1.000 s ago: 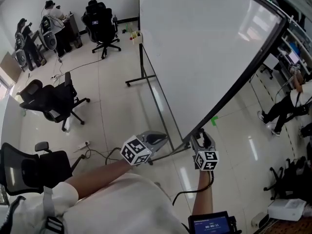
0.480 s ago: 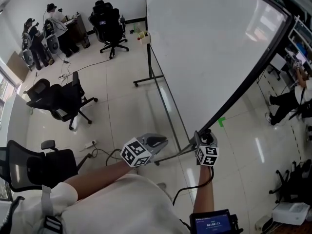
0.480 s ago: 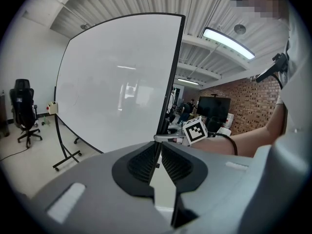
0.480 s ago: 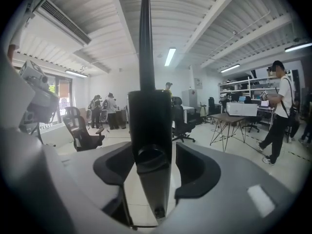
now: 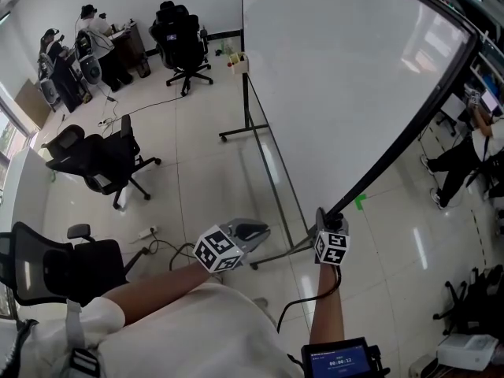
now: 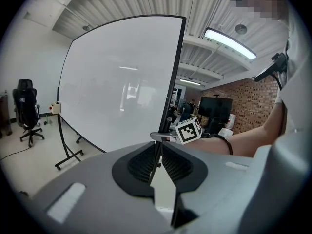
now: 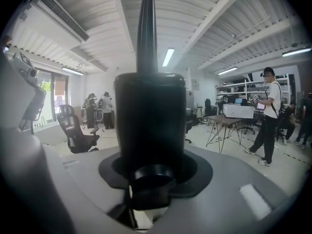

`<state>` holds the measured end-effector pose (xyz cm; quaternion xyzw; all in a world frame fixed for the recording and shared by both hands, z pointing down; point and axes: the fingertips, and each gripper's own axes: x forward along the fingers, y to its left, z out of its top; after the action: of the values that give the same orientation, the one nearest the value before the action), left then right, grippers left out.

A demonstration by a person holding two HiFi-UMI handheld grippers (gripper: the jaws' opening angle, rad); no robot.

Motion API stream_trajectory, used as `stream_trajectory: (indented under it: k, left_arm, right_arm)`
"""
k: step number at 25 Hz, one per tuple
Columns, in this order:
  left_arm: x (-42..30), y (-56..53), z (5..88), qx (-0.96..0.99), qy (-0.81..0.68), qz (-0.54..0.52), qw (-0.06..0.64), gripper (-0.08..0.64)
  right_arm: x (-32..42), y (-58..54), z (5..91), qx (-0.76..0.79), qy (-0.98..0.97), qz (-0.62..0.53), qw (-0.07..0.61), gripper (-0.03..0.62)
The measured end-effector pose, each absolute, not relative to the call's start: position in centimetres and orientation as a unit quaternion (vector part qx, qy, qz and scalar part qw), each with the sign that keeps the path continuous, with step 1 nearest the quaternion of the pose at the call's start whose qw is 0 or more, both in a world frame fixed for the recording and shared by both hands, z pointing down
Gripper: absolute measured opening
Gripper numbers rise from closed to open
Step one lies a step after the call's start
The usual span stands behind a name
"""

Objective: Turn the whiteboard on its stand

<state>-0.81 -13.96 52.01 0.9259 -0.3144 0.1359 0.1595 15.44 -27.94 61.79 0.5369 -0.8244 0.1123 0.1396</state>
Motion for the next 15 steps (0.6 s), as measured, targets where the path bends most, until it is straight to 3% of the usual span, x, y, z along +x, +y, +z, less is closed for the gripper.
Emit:
stream_trajectory:
  k: [15]
  left_arm:
    - [-0.2, -15.3, 51.8, 0.933, -0.301, 0.113, 0.159, 0.061]
  right_arm:
    - [15.4, -27.7, 61.9, 0.548, -0.818, 0.106, 0.139, 0.15]
